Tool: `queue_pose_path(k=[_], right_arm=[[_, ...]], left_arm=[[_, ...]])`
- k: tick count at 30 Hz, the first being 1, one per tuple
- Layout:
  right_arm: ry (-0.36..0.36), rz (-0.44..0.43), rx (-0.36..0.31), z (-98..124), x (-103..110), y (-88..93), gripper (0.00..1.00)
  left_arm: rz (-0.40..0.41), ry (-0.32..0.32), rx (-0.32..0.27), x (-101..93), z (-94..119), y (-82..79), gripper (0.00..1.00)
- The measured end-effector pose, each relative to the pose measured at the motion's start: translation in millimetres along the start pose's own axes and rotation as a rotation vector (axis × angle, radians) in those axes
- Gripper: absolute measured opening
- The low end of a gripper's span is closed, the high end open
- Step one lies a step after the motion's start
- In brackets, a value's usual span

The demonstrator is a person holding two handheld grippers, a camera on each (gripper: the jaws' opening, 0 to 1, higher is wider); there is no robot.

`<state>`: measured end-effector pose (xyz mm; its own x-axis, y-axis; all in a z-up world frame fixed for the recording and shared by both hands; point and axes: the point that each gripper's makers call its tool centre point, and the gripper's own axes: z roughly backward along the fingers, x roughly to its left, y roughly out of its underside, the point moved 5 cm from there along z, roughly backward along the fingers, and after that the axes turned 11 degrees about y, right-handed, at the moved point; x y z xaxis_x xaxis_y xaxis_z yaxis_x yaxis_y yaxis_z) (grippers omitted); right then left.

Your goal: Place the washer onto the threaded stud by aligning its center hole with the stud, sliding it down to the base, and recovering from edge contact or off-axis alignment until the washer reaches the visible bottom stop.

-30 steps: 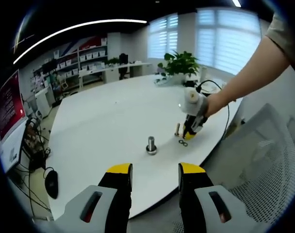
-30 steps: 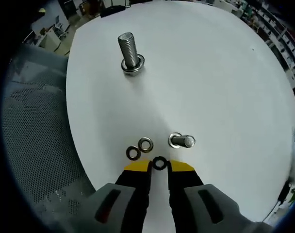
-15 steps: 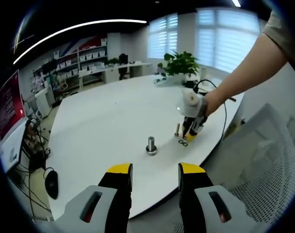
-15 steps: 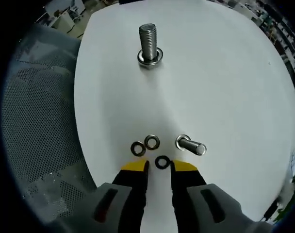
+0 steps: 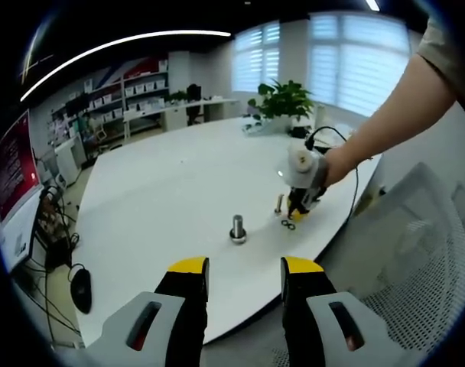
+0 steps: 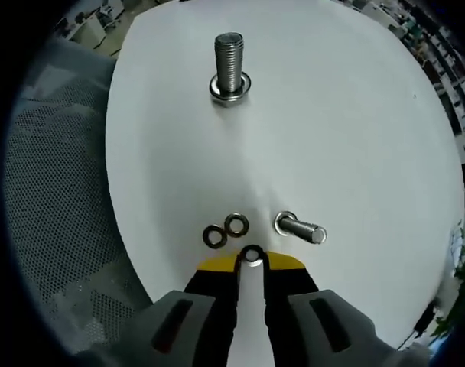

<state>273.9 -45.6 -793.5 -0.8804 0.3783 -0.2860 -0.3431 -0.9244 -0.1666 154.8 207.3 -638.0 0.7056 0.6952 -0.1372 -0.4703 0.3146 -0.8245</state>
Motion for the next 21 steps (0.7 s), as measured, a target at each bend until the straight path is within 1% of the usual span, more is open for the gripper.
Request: queue_pose_path(k=[2,5,6,8,11,12,13,15,18,21], right_arm=[[0.009,-0.063,-0.015,-0.1,-0.4,1.8,0.13],[0.023,-0.127,-0.043,0.8,-1.0,4.8,0.13],[0.022,-0.125,-0.046,0.8,-1.1,5.4,0.13],[0.026,-0.150,-0.055,1.2,-1.0,6.8,0.13],[0.033,-0.162,-0.042,3.3,-1.4,8.9,0.13],[0.035,-0.167,-0.047,4.7,-2.0,8.9,0.13],[0.037,-0.182,-0.063,7.8,-3.1,6.7,0.13],[0.038,-0.200,-0.075,12.2,-4.9,3.8,0.13],[0.049,-0.197,-0.107,21.5,-8.1,-4.0,0.13],[0.056,-0.194,-0.114,27.1,-10.7,-7.3,0.13]], left_arm=[[0.000,0.000,0.000,-0.1,0.1,0.0,0.35],[-0.002,0.001,0.002,-0.4,0.0,0.3,0.35],[-0.001,0.001,0.002,-0.3,0.0,0.3,0.35],[0.000,0.001,0.000,-0.2,0.1,0.1,0.35],[-0.001,0.002,0.001,-0.3,0.2,0.3,0.35],[-0.002,0.002,0.001,-0.3,0.2,0.3,0.35],[-0.001,0.003,0.000,-0.4,0.2,0.1,0.35],[-0.003,0.004,-0.001,-0.4,0.1,-0.3,0.35],[-0.005,0.007,-0.001,-0.7,-0.2,-0.5,0.35],[-0.006,0.009,-0.001,-1.2,-0.3,-0.6,0.35]])
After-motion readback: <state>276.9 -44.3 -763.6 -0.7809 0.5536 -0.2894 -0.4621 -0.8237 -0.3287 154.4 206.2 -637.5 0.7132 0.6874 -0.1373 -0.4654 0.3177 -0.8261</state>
